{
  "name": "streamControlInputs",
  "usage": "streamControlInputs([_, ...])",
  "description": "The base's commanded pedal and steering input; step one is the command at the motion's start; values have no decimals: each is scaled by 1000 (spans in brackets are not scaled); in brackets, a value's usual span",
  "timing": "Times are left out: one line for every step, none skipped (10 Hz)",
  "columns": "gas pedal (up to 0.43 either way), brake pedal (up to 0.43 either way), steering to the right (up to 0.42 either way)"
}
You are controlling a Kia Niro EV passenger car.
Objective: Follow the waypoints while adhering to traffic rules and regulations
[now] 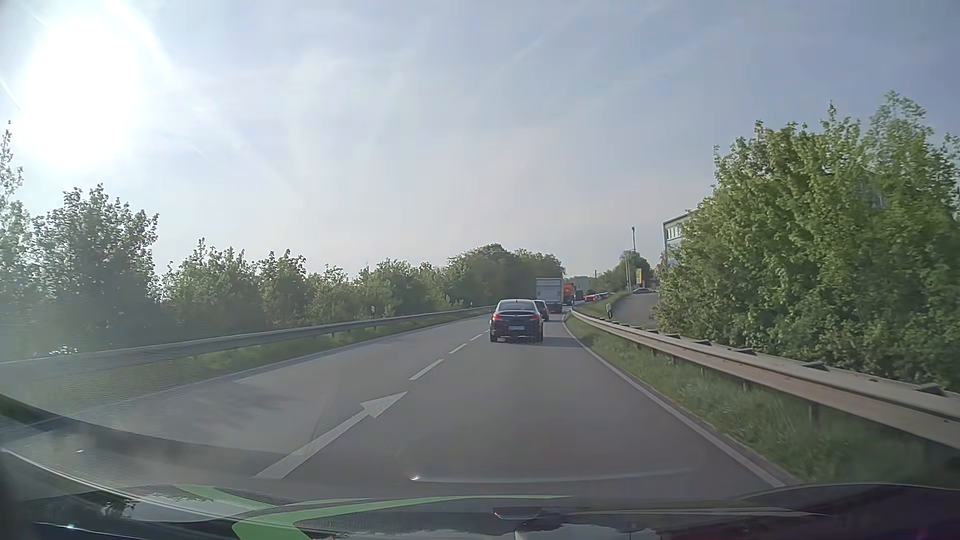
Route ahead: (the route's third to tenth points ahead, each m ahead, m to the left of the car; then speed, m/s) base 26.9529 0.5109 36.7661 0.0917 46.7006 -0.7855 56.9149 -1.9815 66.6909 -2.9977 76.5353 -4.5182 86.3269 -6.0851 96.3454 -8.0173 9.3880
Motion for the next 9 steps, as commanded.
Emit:
streamControlInputs([79,0,7])
streamControlInputs([79,0,7])
streamControlInputs([79,0,7])
streamControlInputs([79,0,7])
streamControlInputs([79,0,7])
streamControlInputs([79,0,7])
streamControlInputs([79,0,7])
streamControlInputs([79,0,7])
streamControlInputs([79,0,8])
